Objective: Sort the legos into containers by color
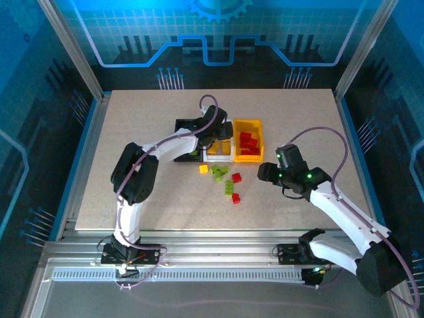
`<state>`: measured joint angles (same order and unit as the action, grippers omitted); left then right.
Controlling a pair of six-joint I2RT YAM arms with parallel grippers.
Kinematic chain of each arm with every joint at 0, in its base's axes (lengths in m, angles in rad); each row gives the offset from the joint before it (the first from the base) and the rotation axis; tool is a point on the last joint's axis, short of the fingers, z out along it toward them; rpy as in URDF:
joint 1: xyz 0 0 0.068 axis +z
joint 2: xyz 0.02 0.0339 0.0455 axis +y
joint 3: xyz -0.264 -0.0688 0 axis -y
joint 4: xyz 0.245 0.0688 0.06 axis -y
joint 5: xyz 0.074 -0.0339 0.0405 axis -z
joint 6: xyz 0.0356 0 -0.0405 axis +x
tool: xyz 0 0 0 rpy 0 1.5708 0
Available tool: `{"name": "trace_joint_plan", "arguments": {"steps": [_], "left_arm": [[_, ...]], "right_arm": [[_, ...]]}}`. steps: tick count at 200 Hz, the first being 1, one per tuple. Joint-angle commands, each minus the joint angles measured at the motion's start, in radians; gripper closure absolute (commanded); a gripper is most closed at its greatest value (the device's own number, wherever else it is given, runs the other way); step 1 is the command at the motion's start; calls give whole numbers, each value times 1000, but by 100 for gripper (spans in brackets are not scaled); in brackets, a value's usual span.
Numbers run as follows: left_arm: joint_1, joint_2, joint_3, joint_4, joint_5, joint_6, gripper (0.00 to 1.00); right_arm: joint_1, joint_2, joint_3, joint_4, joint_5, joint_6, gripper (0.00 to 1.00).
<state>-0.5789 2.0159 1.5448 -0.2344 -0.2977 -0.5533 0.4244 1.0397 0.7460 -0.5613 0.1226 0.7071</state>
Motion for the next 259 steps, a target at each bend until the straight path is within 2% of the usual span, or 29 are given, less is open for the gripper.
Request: {"name": "trace_joint_plan", "arguments": {"steps": [1,31,69,89,127,150,179,259], "left_arm": [[-6,-143,-57,17,61,-34,3],[-28,-313,-224,59,120,-83,1],[-67,-540,-493,93,131,-138,1],[-77,-656,-647,107,127,-174,1],[-76,-821,-860,86,106,-235,1],[-77,-879,-920,56,86,-247,1],[-75,-912,-958,36,62,-260,1],[-64,-904,-960,21,54,-254,1]], "right_arm": [[-10,-20,-1,-22,6,6,33],[-12,-11,-5,-13,-4,6,33],[17,51,6,2,-28,-22,33],[74,125,39,-9,-13,-35,33],[255,300,114,-31,17,-64,32],[332,391,154,-19,9,-68,33],[370,490,199,-14,11,-67,38],[425,631,243,-37,-15,-66,64]]}}
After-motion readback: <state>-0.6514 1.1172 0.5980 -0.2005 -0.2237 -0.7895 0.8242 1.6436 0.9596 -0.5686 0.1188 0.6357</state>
